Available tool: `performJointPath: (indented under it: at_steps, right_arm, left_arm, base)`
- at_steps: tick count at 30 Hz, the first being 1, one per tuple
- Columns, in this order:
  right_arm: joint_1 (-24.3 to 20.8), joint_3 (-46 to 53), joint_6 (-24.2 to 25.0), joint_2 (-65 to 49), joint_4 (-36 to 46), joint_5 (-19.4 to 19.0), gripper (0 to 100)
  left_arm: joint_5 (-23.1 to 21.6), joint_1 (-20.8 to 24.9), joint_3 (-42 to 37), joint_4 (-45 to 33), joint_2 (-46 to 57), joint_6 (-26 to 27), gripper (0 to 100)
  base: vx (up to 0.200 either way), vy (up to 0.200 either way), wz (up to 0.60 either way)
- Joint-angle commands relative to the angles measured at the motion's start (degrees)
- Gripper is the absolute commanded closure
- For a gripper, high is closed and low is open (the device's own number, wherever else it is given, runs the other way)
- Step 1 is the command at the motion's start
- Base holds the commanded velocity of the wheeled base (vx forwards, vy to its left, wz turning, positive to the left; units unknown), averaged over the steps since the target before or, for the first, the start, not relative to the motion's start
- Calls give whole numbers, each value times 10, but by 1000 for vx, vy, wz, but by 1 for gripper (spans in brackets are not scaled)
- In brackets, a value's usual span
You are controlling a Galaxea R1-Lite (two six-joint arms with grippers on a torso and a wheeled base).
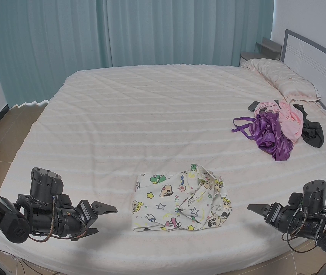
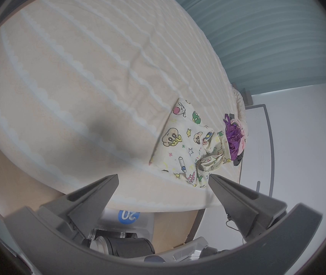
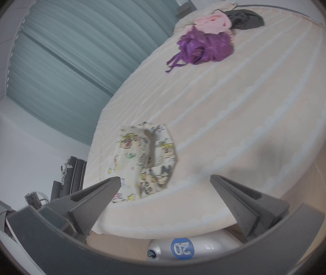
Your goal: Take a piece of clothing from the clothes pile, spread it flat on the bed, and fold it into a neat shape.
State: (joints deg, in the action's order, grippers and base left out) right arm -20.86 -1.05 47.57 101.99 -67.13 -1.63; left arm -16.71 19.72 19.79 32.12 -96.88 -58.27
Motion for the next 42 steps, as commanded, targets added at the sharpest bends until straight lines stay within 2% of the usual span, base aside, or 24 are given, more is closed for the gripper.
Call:
performJointPath:
  at_steps: [1,2,3,4,11,15,16,18,21,24,29,36,42]
  right_arm:
    - [-45,-28,-5,-5,-4,7,0]
    - [-45,-28,-5,-5,-4,7,0]
    - [-88,-81,-10,-1,25,29,0]
    - [-101,-106,-14,1,53,37,0]
    - [-200,-353,-35,15,402,114,0]
    - [-230,-439,-45,72,506,136,0]
    - [-231,-440,-45,75,508,137,0]
    - [-248,-476,-48,129,525,175,0]
    - [-265,-503,-63,167,532,204,0]
    - [-271,-521,-74,183,548,210,0]
    - [-270,-584,-97,212,622,230,0]
    - [-245,-593,-135,225,661,270,0]
    - [-205,-569,-140,214,701,305,0]
  left_arm:
    - [-15,-17,1,0,-7,0,0]
    - [-15,-17,1,0,-7,0,0]
    - [-17,-20,1,1,-11,1,0]
    - [-17,-21,2,1,-15,1,0]
    - [-14,-33,-10,48,-46,4,0]
    - [-16,-34,-19,67,-46,4,0]
    - [-16,-34,-20,68,-46,4,0]
    - [-16,-34,-26,78,-47,4,0]
    - [-16,-34,-26,83,-47,4,0]
    - [-16,-34,-26,83,-47,4,0]
    - [-16,-33,-26,84,-47,4,0]
    - [-14,-33,-26,84,-46,5,0]
    - [-13,-33,-27,84,-45,5,0]
  base:
    - [0,0,0]
    - [0,0,0]
    - [0,0,0]
    - [0,0,0]
    - [0,0,0]
    - [0,0,0]
    - [0,0,0]
    - [0,0,0]
    - [0,0,0]
    - [0,0,0]
    - [0,0,0]
    - [0,0,0]
    - [0,0,0]
